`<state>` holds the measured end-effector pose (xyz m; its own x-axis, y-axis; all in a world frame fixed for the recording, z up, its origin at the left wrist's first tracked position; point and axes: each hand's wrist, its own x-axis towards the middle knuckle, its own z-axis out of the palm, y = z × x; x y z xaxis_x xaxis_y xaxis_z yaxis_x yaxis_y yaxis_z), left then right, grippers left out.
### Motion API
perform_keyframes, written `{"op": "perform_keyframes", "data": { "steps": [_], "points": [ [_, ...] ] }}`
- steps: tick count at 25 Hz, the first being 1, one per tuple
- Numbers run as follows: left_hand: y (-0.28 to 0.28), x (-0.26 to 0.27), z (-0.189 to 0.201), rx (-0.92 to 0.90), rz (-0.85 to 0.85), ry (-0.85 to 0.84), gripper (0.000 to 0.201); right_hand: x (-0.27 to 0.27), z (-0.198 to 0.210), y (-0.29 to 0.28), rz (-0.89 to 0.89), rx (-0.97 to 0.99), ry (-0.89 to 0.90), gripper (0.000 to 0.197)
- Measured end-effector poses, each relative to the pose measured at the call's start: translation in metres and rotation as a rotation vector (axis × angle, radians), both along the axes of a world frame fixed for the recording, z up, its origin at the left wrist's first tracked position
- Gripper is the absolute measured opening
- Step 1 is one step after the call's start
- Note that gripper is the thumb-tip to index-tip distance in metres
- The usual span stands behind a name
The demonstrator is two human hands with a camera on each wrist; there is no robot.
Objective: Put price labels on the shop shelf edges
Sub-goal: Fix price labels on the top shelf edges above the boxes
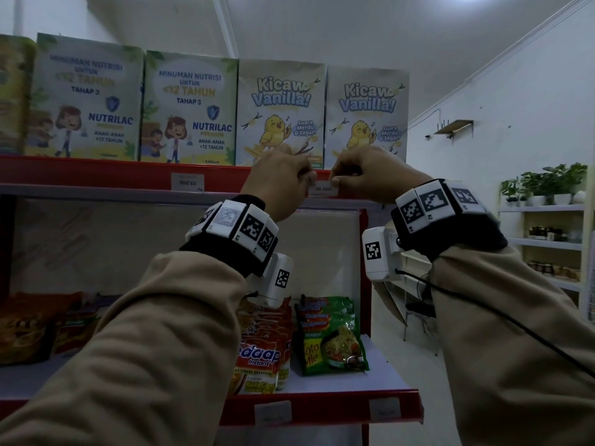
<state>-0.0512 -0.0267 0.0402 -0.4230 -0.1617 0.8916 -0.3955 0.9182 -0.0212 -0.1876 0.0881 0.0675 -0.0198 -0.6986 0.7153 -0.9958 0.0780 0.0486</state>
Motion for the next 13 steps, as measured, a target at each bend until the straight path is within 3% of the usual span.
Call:
{"op": "perform_keyframes", "data": {
  "steps": [13],
  "points": [
    [-0.007,0.001,-0.002,-0.032,-0.063,0.031,0.019,0.003,-0.009,-0.002,0.054,-0.129,-0.086,0.01]
  ]
}}
